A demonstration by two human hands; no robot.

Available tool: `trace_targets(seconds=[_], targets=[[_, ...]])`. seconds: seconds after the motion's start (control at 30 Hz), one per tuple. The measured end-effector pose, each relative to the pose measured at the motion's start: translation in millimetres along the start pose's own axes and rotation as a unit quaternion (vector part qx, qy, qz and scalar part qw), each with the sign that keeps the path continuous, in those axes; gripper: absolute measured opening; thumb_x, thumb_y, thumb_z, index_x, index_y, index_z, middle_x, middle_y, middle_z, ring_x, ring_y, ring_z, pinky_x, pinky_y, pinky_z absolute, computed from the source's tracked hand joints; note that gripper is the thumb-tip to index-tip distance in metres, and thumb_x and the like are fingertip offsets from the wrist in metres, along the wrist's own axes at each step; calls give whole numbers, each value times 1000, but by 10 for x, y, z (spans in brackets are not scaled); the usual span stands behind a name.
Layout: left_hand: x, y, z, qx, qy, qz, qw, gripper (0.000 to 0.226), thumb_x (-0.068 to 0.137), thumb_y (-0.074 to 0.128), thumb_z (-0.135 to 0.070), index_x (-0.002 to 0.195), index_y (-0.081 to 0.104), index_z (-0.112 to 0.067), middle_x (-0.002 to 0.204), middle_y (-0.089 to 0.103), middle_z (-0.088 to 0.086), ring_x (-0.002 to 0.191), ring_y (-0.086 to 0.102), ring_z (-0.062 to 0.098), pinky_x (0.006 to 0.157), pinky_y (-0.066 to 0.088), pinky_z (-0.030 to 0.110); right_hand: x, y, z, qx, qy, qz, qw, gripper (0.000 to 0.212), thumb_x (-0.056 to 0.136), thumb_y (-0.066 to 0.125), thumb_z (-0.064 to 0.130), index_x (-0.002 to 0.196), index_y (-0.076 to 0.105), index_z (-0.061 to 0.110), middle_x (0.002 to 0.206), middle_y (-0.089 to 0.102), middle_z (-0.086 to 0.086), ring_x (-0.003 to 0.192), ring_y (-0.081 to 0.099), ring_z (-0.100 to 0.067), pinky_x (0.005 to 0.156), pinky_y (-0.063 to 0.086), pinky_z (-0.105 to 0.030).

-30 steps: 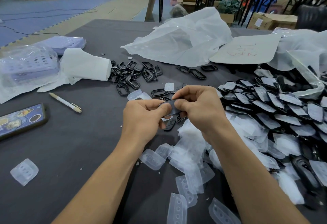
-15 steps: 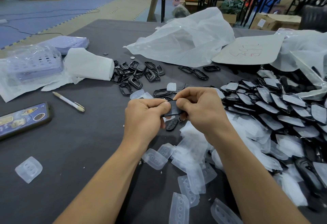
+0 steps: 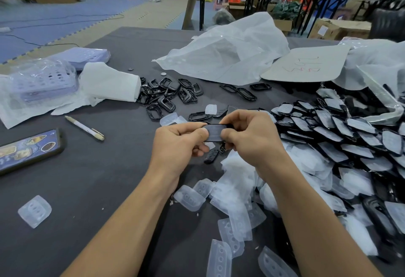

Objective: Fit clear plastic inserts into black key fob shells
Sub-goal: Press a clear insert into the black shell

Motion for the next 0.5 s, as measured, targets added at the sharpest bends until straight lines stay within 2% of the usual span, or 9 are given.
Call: trace_targets(seconds=[0.1,0.17,0.23,0.3,0.4,0.5], targets=[[8,-9,20,-12,-16,-5,1000,11,88,72,8,93,77,0,65,74,10,54,69,15,53,56,22,-1,-29,46,-31,-13,6,999,22,83,69,-5,80,72,17,59,69,1,48,61,-12,50,47,-26],[7,-24,28,-18,-21,-13,1000,11,87,71,9,92,77,2,66,74,11,54,69,16,53,56,23,-26,-33,115,-74,-42,4,996,18,80,75,3,84,74,21,69,74,4,58,66,-12,59,54,-27],[9,-35,43,-24,-28,-17,999,12,86,70,10,93,77,3,66,73,12,54,68,17,53,56,23,-71,7,187,-140,-75,14,987,28,73,79,7,92,77,27,81,75,10,70,67,-4,66,53,-15],[10,-27,65,-25,-37,-15,999,13,86,70,9,93,78,1,67,74,12,54,68,16,53,56,23,-99,61,222,-200,-89,30,975,36,69,78,5,95,77,31,83,74,14,75,65,-1,67,50,-12],[7,15,85,-25,-38,-9,999,11,88,73,0,93,80,-8,72,77,10,58,71,17,56,57,24,-84,-9,220,-234,-79,13,969,36,70,78,5,94,78,32,85,76,14,77,67,-4,75,56,-23],[20,-40,45,71,8,-38,997,10,86,79,-17,84,82,-26,74,79,-1,67,76,13,64,60,27,0,-345,150,-285,-31,-57,956,41,76,79,7,107,78,34,99,78,13,90,71,-12,90,58,-31]])
Point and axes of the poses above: each hand's wrist, its own x-axis towards the middle knuckle, its own y-axis out of the palm, z = x × y, the point moved 9 cm from there along x, towards the middle knuckle
